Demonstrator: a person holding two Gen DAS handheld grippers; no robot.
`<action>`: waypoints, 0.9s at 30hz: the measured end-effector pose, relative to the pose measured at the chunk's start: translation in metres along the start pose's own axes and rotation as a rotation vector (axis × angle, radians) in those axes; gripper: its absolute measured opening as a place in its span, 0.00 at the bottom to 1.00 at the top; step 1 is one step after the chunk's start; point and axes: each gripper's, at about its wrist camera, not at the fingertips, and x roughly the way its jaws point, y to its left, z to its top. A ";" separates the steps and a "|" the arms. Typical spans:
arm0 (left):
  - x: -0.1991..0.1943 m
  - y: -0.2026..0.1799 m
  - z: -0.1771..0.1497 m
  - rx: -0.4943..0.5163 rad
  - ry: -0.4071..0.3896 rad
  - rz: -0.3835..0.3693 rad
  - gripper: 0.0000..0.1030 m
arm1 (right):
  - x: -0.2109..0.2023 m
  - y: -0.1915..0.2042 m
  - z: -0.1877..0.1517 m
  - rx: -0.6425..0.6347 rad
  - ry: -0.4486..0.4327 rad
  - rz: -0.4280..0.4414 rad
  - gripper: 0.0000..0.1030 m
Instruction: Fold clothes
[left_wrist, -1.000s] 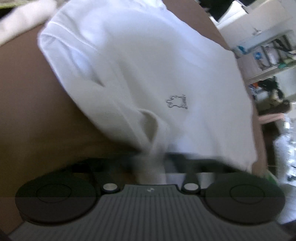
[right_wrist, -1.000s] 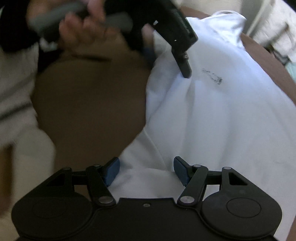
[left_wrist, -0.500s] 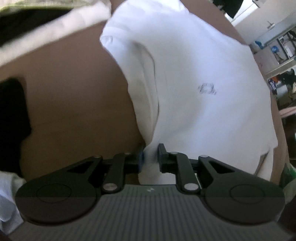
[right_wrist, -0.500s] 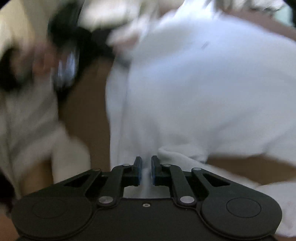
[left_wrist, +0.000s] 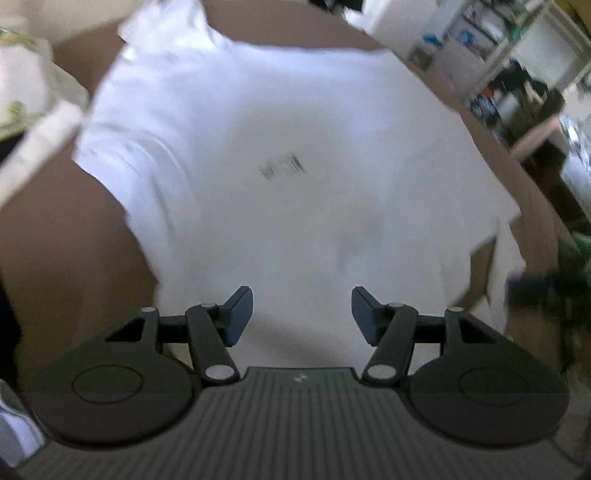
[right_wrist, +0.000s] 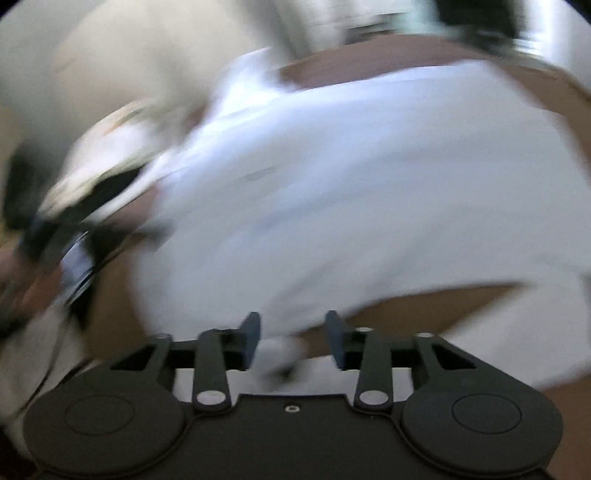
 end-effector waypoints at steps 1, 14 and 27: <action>0.004 -0.005 -0.003 0.011 0.017 -0.014 0.57 | -0.005 -0.012 0.002 0.062 -0.013 -0.061 0.47; 0.033 -0.039 -0.011 0.186 0.046 -0.040 0.57 | 0.030 -0.076 -0.033 0.410 -0.024 -0.247 0.58; 0.031 -0.096 -0.048 0.456 0.142 -0.295 0.56 | -0.106 -0.012 -0.044 0.258 -0.439 -0.120 0.03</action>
